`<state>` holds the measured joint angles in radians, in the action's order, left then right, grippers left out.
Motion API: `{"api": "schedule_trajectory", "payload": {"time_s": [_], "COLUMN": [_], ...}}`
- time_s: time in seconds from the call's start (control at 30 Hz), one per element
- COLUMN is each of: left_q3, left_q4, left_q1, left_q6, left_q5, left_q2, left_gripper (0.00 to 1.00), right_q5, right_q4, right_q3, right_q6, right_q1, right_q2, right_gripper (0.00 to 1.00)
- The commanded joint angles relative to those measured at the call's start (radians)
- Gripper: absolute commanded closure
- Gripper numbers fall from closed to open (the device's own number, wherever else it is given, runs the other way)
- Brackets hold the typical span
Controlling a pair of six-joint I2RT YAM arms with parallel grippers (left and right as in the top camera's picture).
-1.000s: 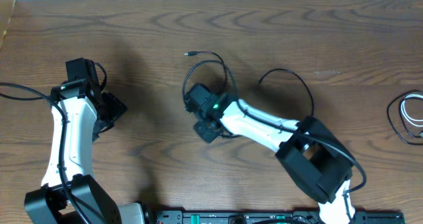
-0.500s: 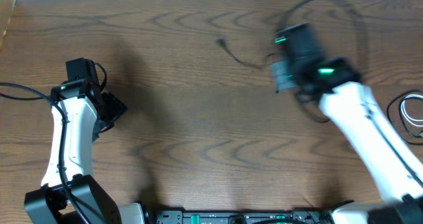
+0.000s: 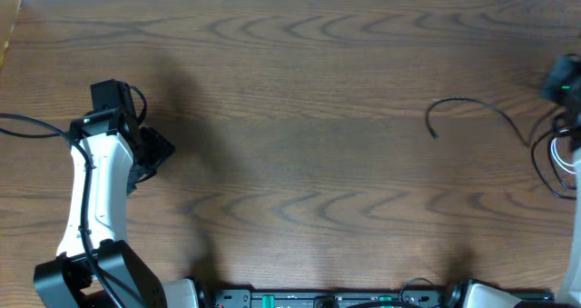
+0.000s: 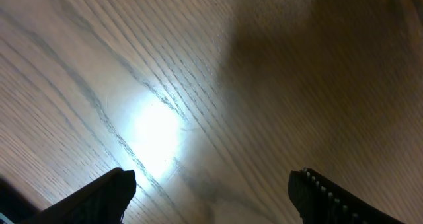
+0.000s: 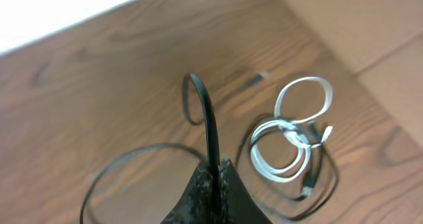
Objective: Untangle cables
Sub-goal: 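Carry the black cable to the right table edge with the right gripper, then release the black cable onto the white cable and lift the right gripper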
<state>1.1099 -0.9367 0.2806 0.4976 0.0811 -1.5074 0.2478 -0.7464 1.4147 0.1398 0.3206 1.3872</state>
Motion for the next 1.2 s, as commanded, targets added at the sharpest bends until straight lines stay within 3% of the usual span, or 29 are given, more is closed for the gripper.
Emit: {"api": "schedule_trajectory", "payload": {"time_s": [0.0,0.67,1.03,1.1,1.17], "left_q3": [0.007,0.007,0.007,0.007,0.007], "left_q4": [-0.006,-0.005,-0.005,-0.005,-0.005], "left_q1": [0.004,0.004,0.004,0.004,0.004], "left_q6": [0.005,0.006,0.006,0.006,0.005], "left_q5": [-0.003,-0.022,-0.021,-0.021,-0.021], "left_q2": [0.006,0.006,0.006,0.006,0.006], "left_gripper": [0.2,0.2,0.2,0.2,0.2], "right_q5": [-0.022,0.089,-0.084,-0.084,-0.091], "right_q4": [0.053,0.242,0.229,0.218,0.208], "right_q3": [0.014,0.014,0.013,0.012,0.012], "right_q6": [-0.013,0.04,0.038,0.038,0.039], "right_q1": [0.073,0.316,0.315,0.315,0.315], "right_q2": [-0.011,0.107,0.216,0.228,0.237], "right_gripper": [0.99,0.99,0.99,0.97,0.89]}}
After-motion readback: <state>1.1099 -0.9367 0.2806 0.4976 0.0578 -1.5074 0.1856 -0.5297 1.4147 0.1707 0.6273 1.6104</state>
